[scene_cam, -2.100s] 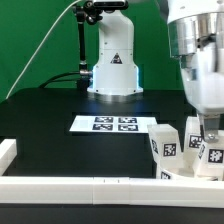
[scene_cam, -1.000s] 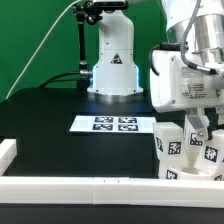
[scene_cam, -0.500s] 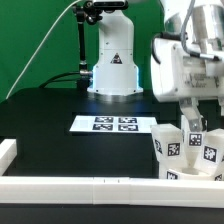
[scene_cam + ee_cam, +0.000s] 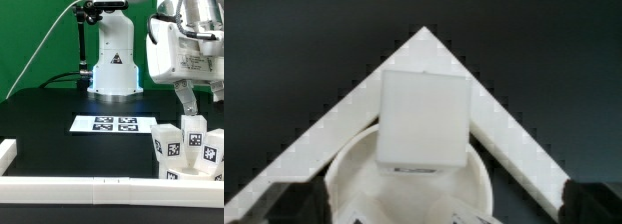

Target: Assemble stool

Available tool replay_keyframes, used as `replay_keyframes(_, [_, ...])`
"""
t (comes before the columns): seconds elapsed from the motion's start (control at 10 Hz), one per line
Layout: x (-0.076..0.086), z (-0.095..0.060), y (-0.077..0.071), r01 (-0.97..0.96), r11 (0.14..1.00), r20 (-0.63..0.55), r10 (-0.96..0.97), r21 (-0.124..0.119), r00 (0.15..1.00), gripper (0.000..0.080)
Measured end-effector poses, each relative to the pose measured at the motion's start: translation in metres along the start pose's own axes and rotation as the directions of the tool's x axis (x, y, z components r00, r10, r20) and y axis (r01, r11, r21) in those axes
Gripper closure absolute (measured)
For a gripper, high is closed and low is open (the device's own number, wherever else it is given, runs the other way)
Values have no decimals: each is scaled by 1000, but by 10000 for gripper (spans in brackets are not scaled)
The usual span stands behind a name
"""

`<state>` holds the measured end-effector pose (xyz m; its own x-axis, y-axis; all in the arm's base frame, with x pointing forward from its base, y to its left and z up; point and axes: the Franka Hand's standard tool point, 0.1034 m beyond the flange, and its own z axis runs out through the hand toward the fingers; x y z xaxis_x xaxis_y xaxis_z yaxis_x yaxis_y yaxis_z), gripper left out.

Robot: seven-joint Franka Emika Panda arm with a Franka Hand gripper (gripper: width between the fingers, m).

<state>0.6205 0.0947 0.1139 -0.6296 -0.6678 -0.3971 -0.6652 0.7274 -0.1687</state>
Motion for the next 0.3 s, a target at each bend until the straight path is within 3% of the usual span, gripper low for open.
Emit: replay_keyframes(0.3, [0, 0, 0, 0, 1000, -1, 0, 0, 1000, 151])
